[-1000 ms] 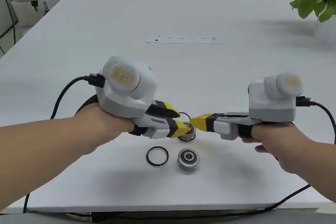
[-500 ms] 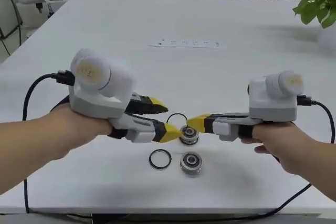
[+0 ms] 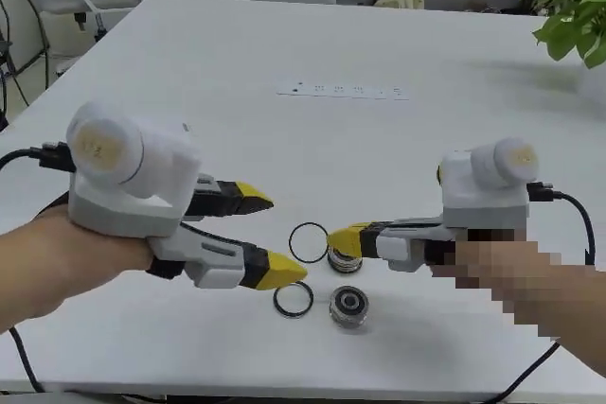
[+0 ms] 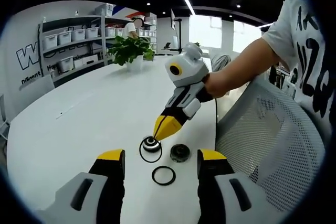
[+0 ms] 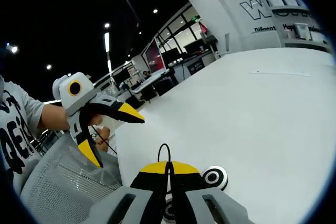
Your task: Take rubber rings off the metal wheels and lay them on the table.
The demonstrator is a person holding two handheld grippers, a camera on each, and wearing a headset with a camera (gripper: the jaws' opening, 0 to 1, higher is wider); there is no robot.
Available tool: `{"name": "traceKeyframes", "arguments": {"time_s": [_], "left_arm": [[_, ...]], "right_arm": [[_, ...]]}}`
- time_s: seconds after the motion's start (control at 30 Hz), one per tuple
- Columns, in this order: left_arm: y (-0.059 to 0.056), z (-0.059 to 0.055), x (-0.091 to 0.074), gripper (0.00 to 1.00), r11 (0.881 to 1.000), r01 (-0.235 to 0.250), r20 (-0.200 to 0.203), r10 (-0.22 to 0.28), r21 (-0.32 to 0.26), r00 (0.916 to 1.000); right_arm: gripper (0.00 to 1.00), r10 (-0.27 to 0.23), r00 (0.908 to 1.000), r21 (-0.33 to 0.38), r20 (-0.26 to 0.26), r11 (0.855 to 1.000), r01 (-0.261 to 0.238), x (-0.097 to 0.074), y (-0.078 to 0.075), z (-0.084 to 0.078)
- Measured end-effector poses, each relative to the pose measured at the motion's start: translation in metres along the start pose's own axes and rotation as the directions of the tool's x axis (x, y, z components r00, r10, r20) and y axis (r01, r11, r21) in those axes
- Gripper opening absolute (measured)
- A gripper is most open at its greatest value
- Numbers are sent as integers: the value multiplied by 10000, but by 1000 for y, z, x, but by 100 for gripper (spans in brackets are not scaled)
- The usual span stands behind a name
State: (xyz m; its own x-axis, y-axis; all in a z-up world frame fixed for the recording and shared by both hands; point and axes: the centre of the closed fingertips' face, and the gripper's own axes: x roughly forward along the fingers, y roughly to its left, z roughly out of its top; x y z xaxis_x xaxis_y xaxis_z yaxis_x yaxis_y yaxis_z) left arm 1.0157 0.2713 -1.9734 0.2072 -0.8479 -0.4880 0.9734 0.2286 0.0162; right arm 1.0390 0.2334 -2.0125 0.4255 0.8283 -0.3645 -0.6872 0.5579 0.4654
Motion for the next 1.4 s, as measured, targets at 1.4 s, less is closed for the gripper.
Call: {"name": "traceKeyframes", "arguments": {"time_s": [1.4], "left_arm": [[3, -33, -20, 64, 9978, -271, -525, 240, -607, 9983]], "right_arm": [[0, 325, 9694, 595, -2433, 9981, -186, 27, -1, -53]]}}
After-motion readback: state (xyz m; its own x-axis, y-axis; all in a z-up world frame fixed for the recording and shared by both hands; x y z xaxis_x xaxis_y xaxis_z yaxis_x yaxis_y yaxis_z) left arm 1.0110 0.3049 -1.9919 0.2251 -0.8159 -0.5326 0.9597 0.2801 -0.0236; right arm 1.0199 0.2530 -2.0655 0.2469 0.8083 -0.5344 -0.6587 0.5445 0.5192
